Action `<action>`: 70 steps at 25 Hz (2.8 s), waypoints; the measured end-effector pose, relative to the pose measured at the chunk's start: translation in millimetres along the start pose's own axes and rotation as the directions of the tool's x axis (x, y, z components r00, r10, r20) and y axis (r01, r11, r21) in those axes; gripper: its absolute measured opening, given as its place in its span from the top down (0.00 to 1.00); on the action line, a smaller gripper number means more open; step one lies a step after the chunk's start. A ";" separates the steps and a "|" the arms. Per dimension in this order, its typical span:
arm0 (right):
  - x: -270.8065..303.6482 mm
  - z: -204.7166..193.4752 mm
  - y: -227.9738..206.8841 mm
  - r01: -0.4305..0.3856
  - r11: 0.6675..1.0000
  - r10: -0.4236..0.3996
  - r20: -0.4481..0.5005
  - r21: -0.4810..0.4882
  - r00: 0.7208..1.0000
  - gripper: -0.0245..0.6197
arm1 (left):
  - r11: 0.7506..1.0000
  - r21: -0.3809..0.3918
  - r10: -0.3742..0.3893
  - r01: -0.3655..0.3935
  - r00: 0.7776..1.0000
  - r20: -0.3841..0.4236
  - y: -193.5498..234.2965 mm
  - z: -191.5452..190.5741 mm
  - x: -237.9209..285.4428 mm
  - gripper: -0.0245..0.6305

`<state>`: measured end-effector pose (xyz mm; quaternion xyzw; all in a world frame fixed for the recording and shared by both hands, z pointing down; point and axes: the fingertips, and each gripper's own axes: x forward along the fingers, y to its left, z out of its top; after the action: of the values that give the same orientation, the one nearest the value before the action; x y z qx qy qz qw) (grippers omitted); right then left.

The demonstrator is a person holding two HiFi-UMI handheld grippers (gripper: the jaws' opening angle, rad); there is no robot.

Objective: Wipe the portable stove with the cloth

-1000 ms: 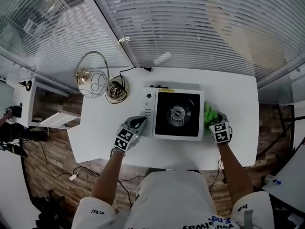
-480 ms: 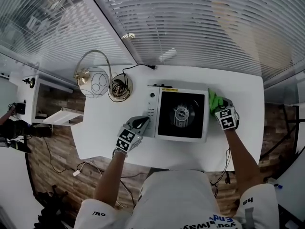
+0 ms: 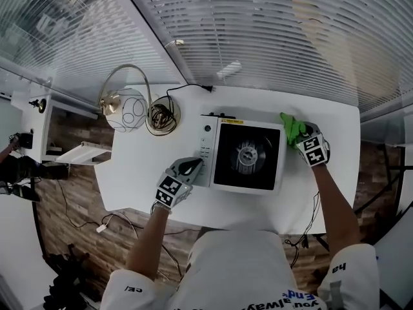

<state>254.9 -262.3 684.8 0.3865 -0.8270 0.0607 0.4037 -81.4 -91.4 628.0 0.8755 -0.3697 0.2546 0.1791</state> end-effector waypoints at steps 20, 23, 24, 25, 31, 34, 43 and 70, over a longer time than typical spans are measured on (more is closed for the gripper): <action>31.0 53.0 -6.6 -0.249 0.883 0.223 -0.112 -0.397 0.968 0.89 | 0.999 -0.047 0.001 0.000 1.000 0.005 1.4 2.4 0.2 0.95; 36.2 57.4 -1.8 -0.291 0.854 0.248 -0.153 -0.432 0.957 0.89 | 0.999 -0.050 0.003 -0.003 1.000 0.003 0.9 2.1 0.3 0.95; 38.4 59.4 0.6 -0.305 0.843 0.257 -0.166 -0.443 0.952 0.89 | 0.999 -0.052 0.004 -0.004 1.000 0.004 1.1 1.9 0.4 0.95; 40.7 61.6 3.2 -0.319 0.831 0.265 -0.180 -0.455 0.947 0.89 | 0.999 -0.053 0.004 -0.004 1.000 0.004 1.4 1.7 0.6 0.95; 52.2 88.0 30.4 -0.388 0.773 0.321 -0.218 -0.503 0.922 0.89 | 0.999 -0.053 0.004 -0.003 1.000 0.007 1.5 2.1 -0.4 0.95; 60.9 105.7 52.3 -0.416 0.743 0.352 -0.222 -0.525 0.909 0.89 | 0.998 -0.055 0.009 -0.009 1.000 0.007 0.9 2.3 0.1 0.95; 78.6 143.7 94.6 -0.457 0.701 0.407 -0.220 -0.547 0.887 0.89 | 0.998 -0.063 0.016 -0.015 1.000 0.020 0.4 3.0 0.1 0.95; 78.7 275.6 146.0 -0.264 0.734 0.342 0.004 -0.626 0.940 0.89 | 0.985 -0.167 0.042 -0.032 0.998 0.054 3.0 -3.3 -10.8 0.94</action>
<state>-46.2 -321.1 588.2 0.0960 -0.8754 -0.1708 0.4420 -91.1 -85.7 624.8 0.8575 -0.4107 0.2007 0.2360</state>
